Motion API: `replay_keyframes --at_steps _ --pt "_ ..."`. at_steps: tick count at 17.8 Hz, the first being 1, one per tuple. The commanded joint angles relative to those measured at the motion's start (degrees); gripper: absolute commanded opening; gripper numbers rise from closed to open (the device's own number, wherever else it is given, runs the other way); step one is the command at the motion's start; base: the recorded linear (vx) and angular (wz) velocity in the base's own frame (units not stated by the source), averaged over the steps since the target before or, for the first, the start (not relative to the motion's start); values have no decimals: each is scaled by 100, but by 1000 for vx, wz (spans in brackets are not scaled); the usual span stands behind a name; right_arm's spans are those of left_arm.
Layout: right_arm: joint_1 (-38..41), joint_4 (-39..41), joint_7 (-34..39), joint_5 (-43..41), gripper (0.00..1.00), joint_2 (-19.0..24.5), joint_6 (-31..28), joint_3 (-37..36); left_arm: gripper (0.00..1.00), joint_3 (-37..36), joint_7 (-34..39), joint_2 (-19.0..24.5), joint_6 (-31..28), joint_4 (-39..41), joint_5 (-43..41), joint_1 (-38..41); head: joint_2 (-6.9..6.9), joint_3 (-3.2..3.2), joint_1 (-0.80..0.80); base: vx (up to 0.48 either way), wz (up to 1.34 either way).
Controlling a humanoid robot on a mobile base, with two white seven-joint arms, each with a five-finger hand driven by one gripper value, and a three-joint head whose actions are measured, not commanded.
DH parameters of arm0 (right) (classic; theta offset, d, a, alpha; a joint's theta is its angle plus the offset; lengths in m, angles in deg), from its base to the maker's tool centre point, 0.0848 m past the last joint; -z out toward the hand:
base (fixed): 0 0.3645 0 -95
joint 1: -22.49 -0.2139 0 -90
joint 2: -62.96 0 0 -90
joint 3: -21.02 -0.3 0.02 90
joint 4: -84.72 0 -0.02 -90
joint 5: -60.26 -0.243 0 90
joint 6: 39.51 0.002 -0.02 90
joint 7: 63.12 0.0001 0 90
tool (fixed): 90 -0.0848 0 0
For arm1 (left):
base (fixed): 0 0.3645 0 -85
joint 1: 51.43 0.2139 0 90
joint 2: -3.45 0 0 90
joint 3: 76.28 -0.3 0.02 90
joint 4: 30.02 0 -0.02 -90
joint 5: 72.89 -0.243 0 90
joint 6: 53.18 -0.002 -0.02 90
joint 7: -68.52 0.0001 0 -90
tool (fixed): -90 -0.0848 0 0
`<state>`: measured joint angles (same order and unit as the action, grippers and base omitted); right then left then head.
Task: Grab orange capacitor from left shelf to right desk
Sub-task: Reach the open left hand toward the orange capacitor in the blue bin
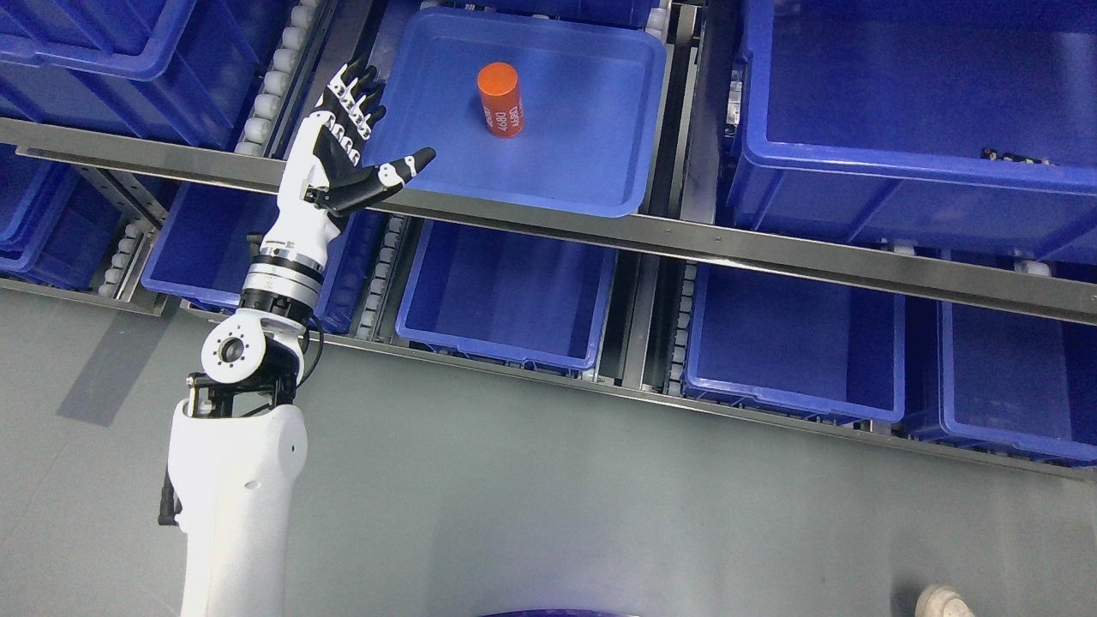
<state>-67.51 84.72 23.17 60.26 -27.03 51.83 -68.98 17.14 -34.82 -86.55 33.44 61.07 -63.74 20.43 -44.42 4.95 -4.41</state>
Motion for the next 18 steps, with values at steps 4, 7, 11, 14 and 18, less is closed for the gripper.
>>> replay_keyframes --at_steps 4,7,11,14,18 --pt "132 100 2 35 100 -101 -2 -62 100 -70 25 100 -31 -91 -2 12 0 0 0 0 0" --pt "132 100 2 35 100 -101 -2 -62 100 -79 8 100 -84 -362 -19 -154 0 0 0 0 0" --pt "132 100 2 35 100 -101 -2 -62 100 -175 -141 100 -75 -1257 -282 -865 0 0 0 0 0" --pt "132 100 2 35 100 -101 -2 -62 100 -210 -318 100 -13 -2514 -441 -1629 0 0 0 0 0" --pt "123 100 2 35 100 -101 -2 -62 100 -473 -318 100 -5 -3517 -458 -2255 0 0 0 0 0"
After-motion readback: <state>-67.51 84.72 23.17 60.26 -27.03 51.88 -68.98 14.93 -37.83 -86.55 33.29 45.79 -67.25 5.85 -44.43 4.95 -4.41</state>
